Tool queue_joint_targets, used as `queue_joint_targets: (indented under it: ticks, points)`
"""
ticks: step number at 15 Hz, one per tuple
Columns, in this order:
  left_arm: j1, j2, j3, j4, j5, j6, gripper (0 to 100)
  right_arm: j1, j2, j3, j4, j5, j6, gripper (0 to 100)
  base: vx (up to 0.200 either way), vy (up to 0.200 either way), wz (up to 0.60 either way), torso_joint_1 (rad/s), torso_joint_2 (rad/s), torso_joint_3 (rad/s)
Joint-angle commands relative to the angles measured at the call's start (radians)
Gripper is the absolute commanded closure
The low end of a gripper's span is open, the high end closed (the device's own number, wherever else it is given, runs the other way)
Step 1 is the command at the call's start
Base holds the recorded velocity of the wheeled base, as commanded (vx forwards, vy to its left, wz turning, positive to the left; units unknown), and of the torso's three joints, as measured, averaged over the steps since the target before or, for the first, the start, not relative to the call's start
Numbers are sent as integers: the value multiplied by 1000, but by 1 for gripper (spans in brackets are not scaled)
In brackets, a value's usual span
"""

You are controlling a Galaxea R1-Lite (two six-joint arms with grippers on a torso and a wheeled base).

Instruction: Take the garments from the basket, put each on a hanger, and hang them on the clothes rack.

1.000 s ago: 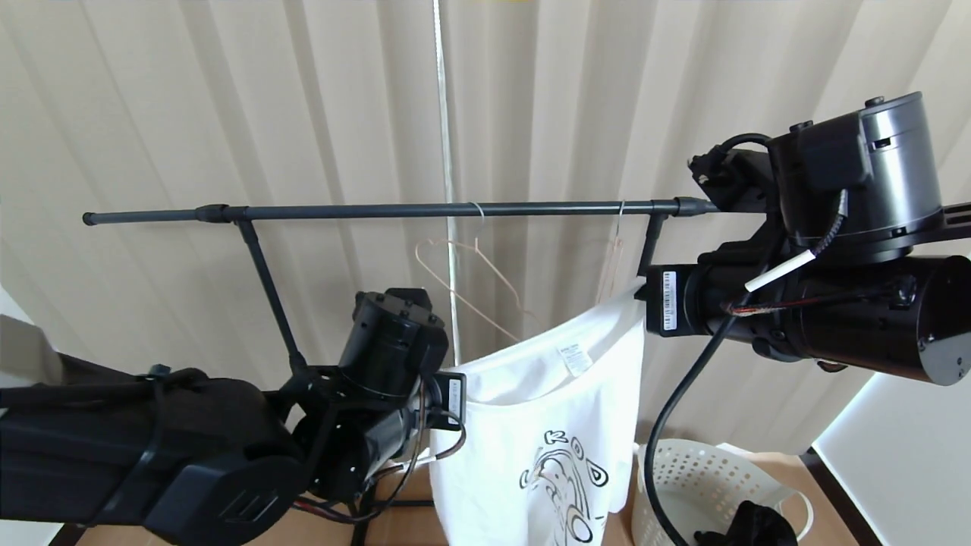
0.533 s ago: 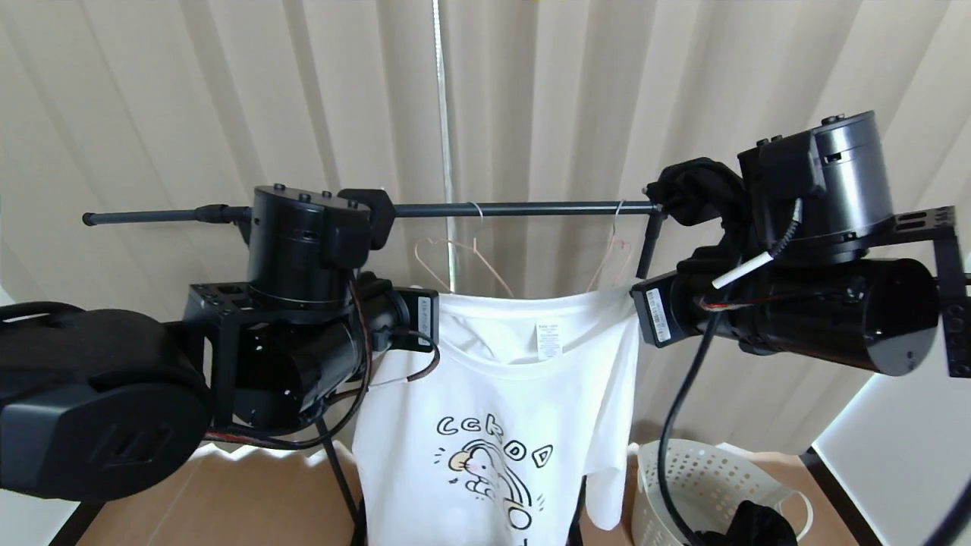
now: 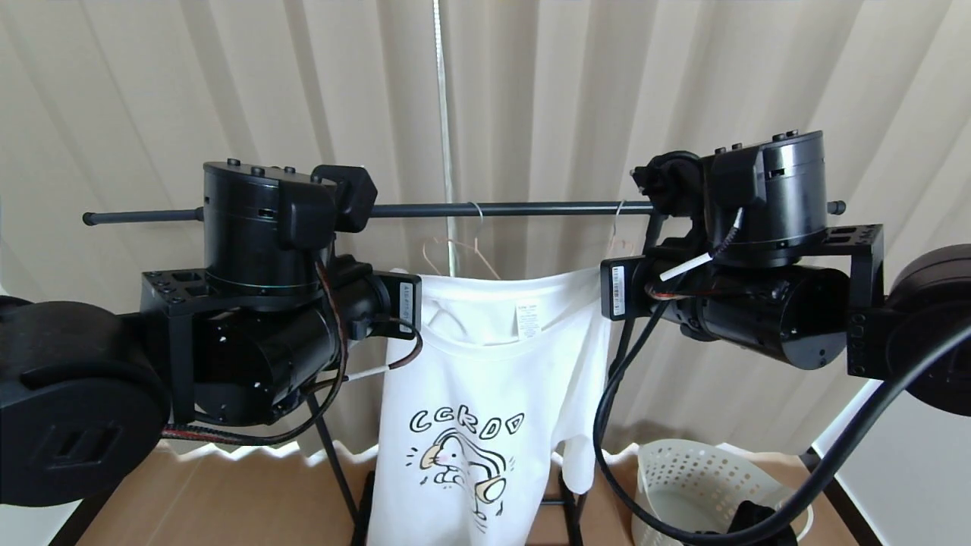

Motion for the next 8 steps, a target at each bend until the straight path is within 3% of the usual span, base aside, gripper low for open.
queue_joint_targets:
  ticks: [1,8]
  points:
    - [2,0,-14,0,9,-1,100,-13,-6,-2,-12,-1,0,100,0,0,0,0,0,0]
    - [8,-3,-57,0,74,-1,100,-15,-60,-1,-13,-10,9,100,0,0,0,0,0,0]
